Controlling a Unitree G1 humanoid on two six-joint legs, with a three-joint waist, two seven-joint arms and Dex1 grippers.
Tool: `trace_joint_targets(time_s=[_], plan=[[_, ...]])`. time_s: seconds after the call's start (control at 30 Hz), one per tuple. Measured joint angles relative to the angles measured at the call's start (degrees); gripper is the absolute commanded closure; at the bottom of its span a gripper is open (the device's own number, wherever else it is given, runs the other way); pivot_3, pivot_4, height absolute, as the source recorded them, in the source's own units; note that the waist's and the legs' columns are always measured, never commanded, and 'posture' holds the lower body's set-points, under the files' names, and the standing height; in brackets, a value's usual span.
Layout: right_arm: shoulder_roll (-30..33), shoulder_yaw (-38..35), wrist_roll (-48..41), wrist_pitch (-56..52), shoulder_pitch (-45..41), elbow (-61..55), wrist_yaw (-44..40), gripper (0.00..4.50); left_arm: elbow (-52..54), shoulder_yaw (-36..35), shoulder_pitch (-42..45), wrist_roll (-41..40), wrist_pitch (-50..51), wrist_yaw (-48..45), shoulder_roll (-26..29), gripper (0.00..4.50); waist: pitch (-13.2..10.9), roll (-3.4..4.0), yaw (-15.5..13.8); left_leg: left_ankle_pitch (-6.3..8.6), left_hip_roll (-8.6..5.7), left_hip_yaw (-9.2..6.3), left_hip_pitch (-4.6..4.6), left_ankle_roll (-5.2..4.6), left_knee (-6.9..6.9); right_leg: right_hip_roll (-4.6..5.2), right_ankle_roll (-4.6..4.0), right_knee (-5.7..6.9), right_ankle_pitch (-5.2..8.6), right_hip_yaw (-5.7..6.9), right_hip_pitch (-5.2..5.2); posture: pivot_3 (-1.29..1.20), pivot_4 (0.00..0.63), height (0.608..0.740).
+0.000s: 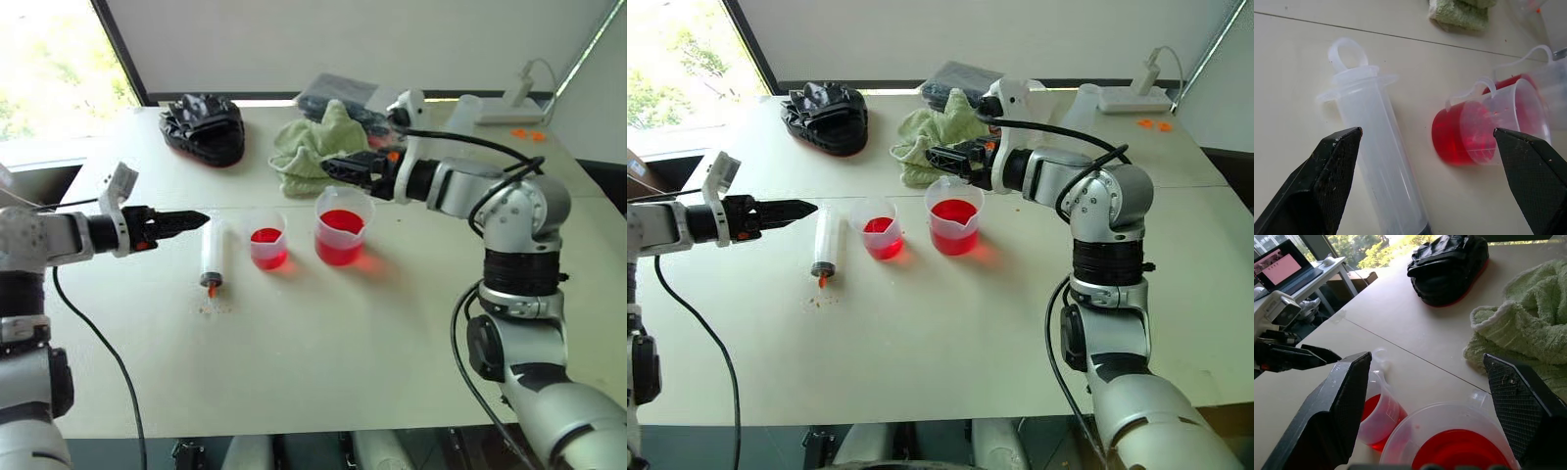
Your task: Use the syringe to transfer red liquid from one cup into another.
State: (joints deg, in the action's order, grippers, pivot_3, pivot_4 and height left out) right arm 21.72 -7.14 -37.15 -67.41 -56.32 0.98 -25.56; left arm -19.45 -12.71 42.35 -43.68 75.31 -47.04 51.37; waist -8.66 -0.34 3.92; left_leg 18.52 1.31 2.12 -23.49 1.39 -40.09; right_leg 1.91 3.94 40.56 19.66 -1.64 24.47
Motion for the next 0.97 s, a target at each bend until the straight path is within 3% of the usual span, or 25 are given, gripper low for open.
trace_joint_targets(time_s=[0.17, 0.37, 0.57, 0.77, 0.97], plan=[[11.18, 8.69, 5.63, 8.59, 0.33, 0.86, -11.47, 0.7, 13.55, -4.69, -8.37, -2.06, -2.46, -2.56, 3.14, 0.01, 0.0, 0.0, -0.01, 0.02, -0.02, -0.01, -0.02, -0.04, 0.05, 0.02, 0.0, -0.22, 0.0, -0.01, -0.01, 0.0, 0.15, 0.724], [21.87, 11.49, 7.88, 20.17, 4.65, 0.75, -28.72, 0.7, 32.27, -13.25, -22.2, -3.31, -11.66, -7.18, 4.97, 0.01, 0.0, 0.0, -0.19, 0.03, 0.02, -0.01, -0.02, -0.06, 0.07, 0.01, 0.0, -0.33, 0.0, 0.0, -0.05, 0.0, 0.15, 0.724], [32.35, 13.34, 8.61, 28.05, 10.29, -2.5, -45.69, 0.7, 44.3, -22.17, -35.88, -4.12, -16.19, -11.8, 7.29, 0.01, -0.01, 0.0, -0.71, 0.2, 0.04, -0.01, 0.0, -0.35, 0.06, 0.02, 0.0, -0.37, 0.0, -0.01, -0.1, 0.0, 0.15, 0.724], [36.79, 13.26, 10.65, 33.48, 10.7, -0.43, -53.89, 0.7, 47.8, -30.47, -42.46, -4.5, -17.62, -15.4, 9.52, 0.01, -0.01, 0.01, -1.42, 0.22, 0.06, -0.01, 0.1, -0.38, 0.04, 0.03, -0.01, -0.37, 0.01, 0.0, -0.18, 0.0, 0.15, 0.724], [36.87, 13.0, 12.33, 36.03, 10.48, 2.39, -56.34, 0.7, 47.72, -31.57, -44.44, -4.57, -18.84, -15.81, 9.52, 0.01, -0.01, 0.01, -1.56, 0.22, 0.04, -0.01, 0.09, -0.38, 0.04, 0.05, -0.01, -0.38, 0.01, 0.0, -0.19, 0.0, 0.15, 0.724]])
